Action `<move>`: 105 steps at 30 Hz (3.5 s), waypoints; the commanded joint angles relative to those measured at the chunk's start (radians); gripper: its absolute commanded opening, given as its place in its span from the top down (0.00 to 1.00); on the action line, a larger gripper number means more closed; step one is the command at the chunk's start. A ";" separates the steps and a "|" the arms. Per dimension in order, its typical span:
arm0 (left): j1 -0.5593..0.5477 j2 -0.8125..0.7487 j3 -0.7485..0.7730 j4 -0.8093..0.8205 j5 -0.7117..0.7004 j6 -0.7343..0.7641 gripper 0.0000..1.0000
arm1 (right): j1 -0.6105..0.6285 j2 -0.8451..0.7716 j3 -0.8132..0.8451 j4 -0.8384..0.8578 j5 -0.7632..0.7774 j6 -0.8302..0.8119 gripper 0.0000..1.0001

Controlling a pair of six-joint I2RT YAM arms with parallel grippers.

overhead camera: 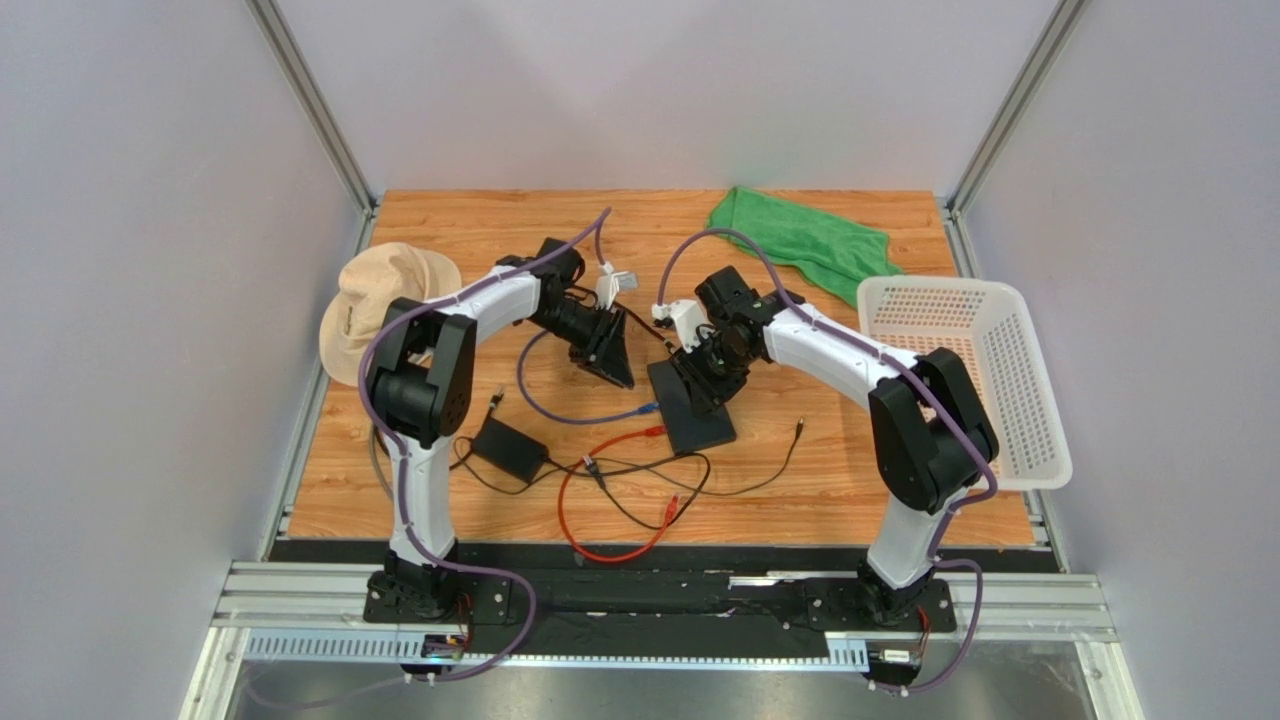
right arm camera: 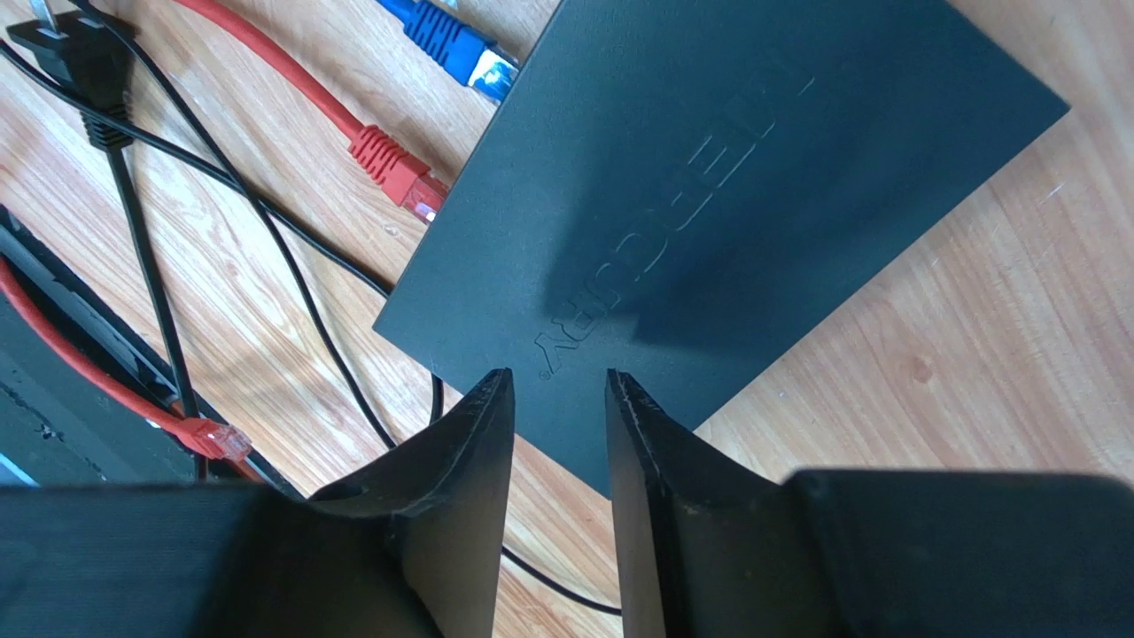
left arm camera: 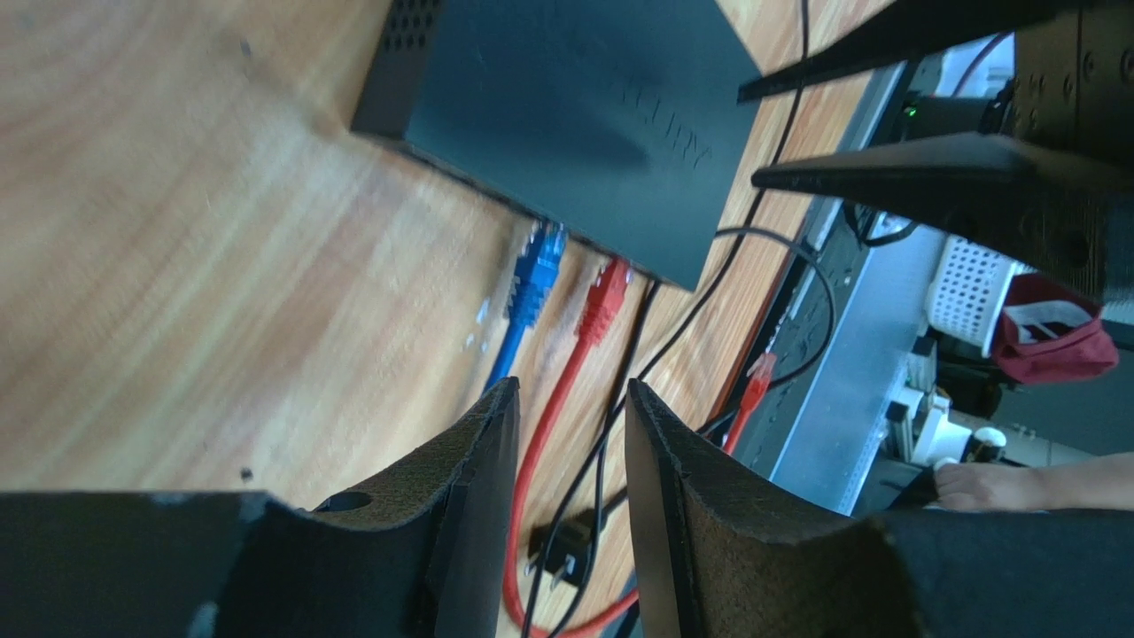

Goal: Pull the plug from the switch port

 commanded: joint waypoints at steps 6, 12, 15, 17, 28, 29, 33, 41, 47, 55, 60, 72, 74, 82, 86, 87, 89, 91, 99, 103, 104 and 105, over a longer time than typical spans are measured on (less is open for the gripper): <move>-0.021 0.130 0.080 0.053 0.072 -0.023 0.56 | -0.001 0.067 -0.001 -0.002 -0.015 -0.075 0.66; -0.032 0.170 0.103 0.033 0.092 -0.015 0.57 | 0.002 0.069 -0.004 0.001 -0.017 -0.066 0.68; -0.040 0.195 0.122 0.026 0.104 -0.026 0.57 | 0.004 0.069 -0.004 0.002 -0.011 -0.066 0.67; -0.046 0.222 0.137 0.010 0.123 -0.022 0.57 | 0.007 0.067 -0.004 0.001 -0.006 -0.067 0.67; -0.098 0.290 0.206 -0.037 0.140 -0.009 0.60 | 0.012 0.070 -0.004 0.006 0.018 -0.075 0.67; -0.098 0.291 0.209 -0.048 0.140 -0.005 0.60 | 0.015 0.072 -0.002 0.005 0.018 -0.075 0.67; -0.098 0.308 0.232 -0.071 0.141 0.004 0.61 | 0.015 0.078 0.001 0.006 0.025 -0.077 0.67; -0.098 0.345 0.268 -0.158 0.219 0.104 0.60 | 0.019 0.087 0.010 0.006 0.035 -0.077 0.67; -0.098 0.350 0.278 -0.194 0.184 0.167 0.62 | 0.027 0.093 0.013 0.008 0.043 -0.078 0.67; -0.098 0.359 0.278 -0.201 0.193 0.202 0.78 | 0.035 0.112 0.032 0.009 0.055 -0.083 0.67; -0.101 0.359 0.280 -0.195 0.186 0.187 0.92 | 0.036 0.115 0.035 0.009 0.063 -0.084 0.67; -0.104 0.345 0.271 -0.206 0.126 0.172 1.00 | 0.041 0.112 0.035 0.011 0.083 -0.089 0.67; -0.106 0.337 0.269 -0.201 0.109 0.163 1.00 | 0.042 0.115 0.035 0.012 0.081 -0.089 0.67; -0.106 0.308 0.274 -0.206 0.026 0.132 1.00 | 0.048 0.122 0.041 0.011 0.087 -0.095 0.67; -0.104 0.281 0.245 -0.203 -0.032 0.129 1.00 | 0.050 0.119 0.039 0.011 0.092 -0.097 0.67; -0.104 0.278 0.232 -0.201 -0.052 0.129 1.00 | 0.050 0.119 0.039 0.011 0.092 -0.097 0.67; -0.104 0.268 0.223 -0.204 -0.066 0.133 1.00 | 0.050 0.119 0.038 0.012 0.092 -0.097 0.67; -0.104 0.262 0.214 -0.204 -0.087 0.130 1.00 | 0.052 0.121 0.038 0.012 0.092 -0.101 0.67; -0.104 0.241 0.211 -0.211 -0.178 0.113 1.00 | 0.056 0.122 0.038 0.012 0.094 -0.104 0.67; -0.104 0.241 0.214 -0.232 -0.208 0.121 1.00 | 0.059 0.122 0.036 0.012 0.095 -0.107 0.67; -0.104 0.242 0.209 -0.234 -0.209 0.123 1.00 | 0.061 0.122 0.036 0.012 0.097 -0.107 0.67; -0.104 0.239 0.206 -0.232 -0.210 0.126 1.00 | 0.059 0.119 0.035 0.014 0.097 -0.107 0.67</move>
